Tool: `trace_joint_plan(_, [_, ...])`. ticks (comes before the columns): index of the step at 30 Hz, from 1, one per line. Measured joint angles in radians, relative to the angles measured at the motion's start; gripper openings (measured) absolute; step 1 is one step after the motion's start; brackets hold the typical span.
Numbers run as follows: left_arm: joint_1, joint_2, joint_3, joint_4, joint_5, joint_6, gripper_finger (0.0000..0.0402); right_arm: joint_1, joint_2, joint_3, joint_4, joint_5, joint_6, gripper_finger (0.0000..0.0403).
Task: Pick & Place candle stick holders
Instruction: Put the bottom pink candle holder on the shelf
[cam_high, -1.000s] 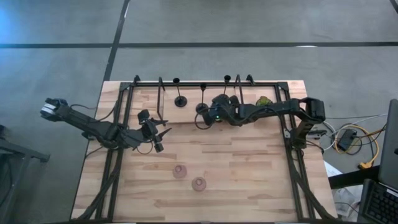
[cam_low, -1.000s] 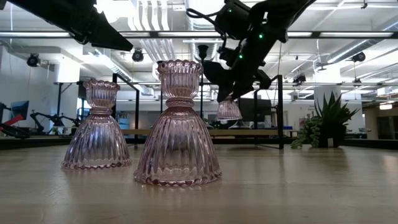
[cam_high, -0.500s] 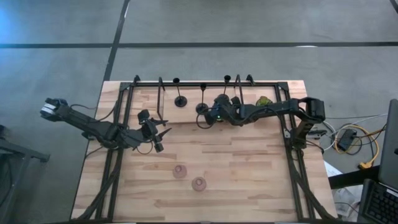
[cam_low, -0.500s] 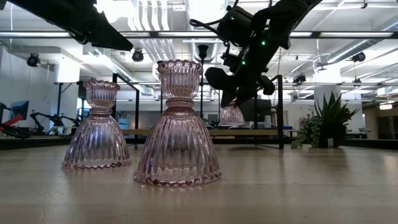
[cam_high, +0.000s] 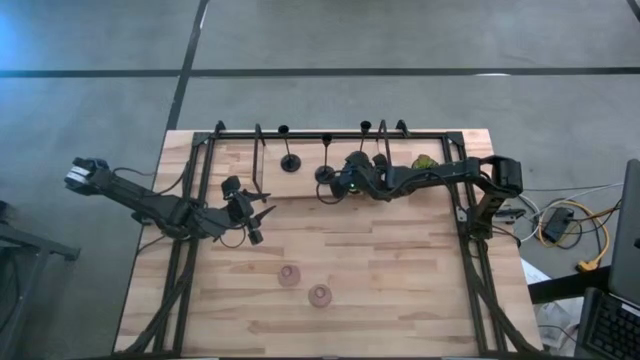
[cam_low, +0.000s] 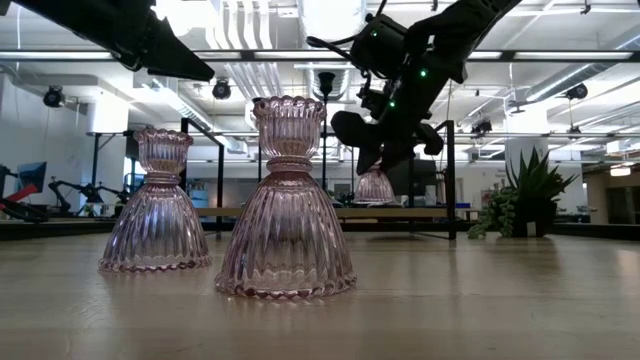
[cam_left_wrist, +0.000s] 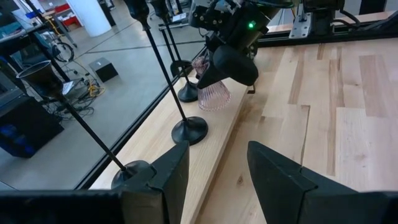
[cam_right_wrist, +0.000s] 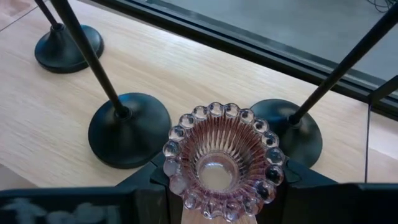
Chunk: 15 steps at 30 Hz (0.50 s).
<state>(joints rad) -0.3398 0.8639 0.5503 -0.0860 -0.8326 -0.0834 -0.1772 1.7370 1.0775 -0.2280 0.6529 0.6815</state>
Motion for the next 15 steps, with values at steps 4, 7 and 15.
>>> trace_joint_plan(4, [0.0, 0.0, 0.0, 0.0, 0.0, 0.0, 0.0167, -0.001, 0.0, -0.002, 0.002, 0.0, 0.0, 0.0123])
trace_joint_plan(7, [0.0, 0.0, 0.0, 0.0, 0.0, 0.0, 0.0167, -0.004, 0.0, -0.003, 0.002, -0.005, 0.005, 0.0123])
trace_joint_plan(15, [0.0, 0.0, 0.0, 0.0, 0.0, -0.003, 0.0167, -0.005, 0.0, -0.005, 0.003, -0.009, 0.007, 0.0123])
